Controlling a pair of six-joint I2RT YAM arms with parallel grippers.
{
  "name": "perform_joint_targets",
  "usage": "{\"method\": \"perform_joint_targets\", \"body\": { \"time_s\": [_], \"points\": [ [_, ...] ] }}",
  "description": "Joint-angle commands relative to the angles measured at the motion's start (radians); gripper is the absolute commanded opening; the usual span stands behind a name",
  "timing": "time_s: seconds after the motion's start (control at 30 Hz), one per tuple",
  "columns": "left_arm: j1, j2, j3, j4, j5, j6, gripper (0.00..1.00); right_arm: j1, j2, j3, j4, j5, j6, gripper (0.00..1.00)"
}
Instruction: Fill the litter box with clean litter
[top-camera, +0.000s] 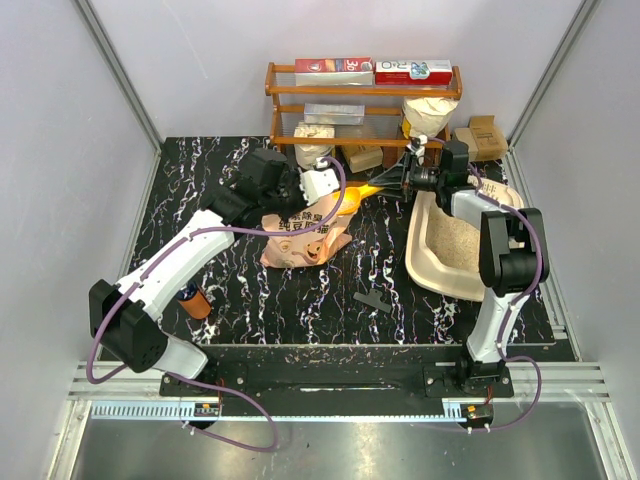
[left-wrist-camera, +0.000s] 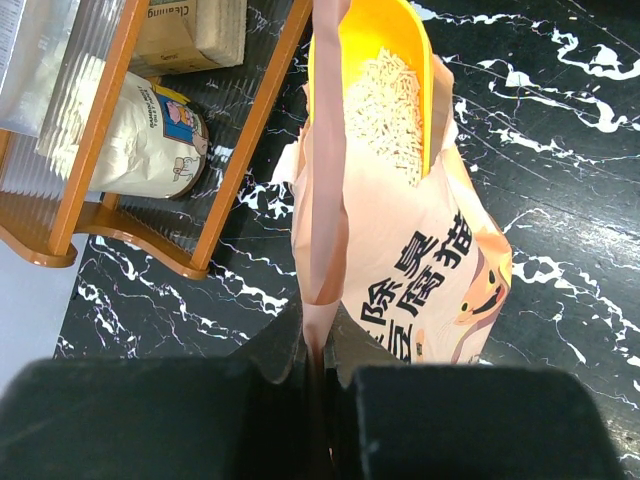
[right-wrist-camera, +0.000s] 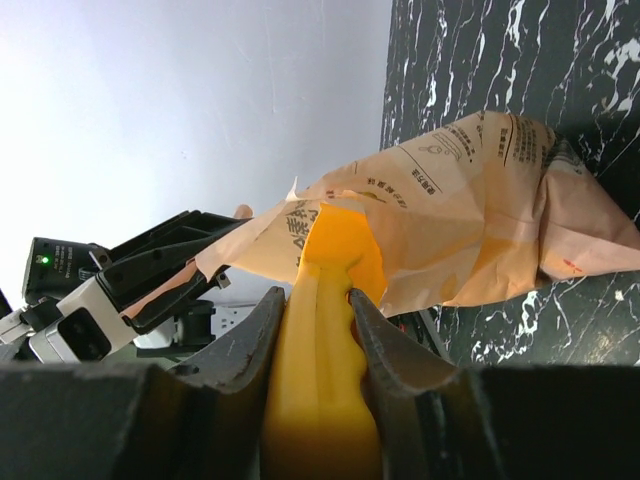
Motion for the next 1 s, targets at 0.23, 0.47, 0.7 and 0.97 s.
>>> {"method": "perform_joint_targets", "body": {
  "time_s": [0.23, 0.47, 0.7, 0.97],
  "points": [
    [-0.015, -0.054, 0.091, 0.129, 0.016, 0.005, 0.00, 0.028, 0.013, -0.009, 0.330, -0.051, 0.214, 0.00],
    [-0.017, -0.051, 0.114, 0.106, 0.010, 0.027, 0.00, 0.064, 0.095, 0.021, 0.399, -0.020, 0.245, 0.00],
    [-0.017, -0.073, 0.093, 0.106, -0.011, 0.047, 0.00, 0.041, 0.095, 0.037, 0.391, -0.049, 0.249, 0.00],
    [-0.017, -0.079, 0.076, 0.122, -0.010, 0.051, 0.00, -0.048, -0.015, -0.035, 0.330, -0.099, 0.234, 0.00]
  ]
}}
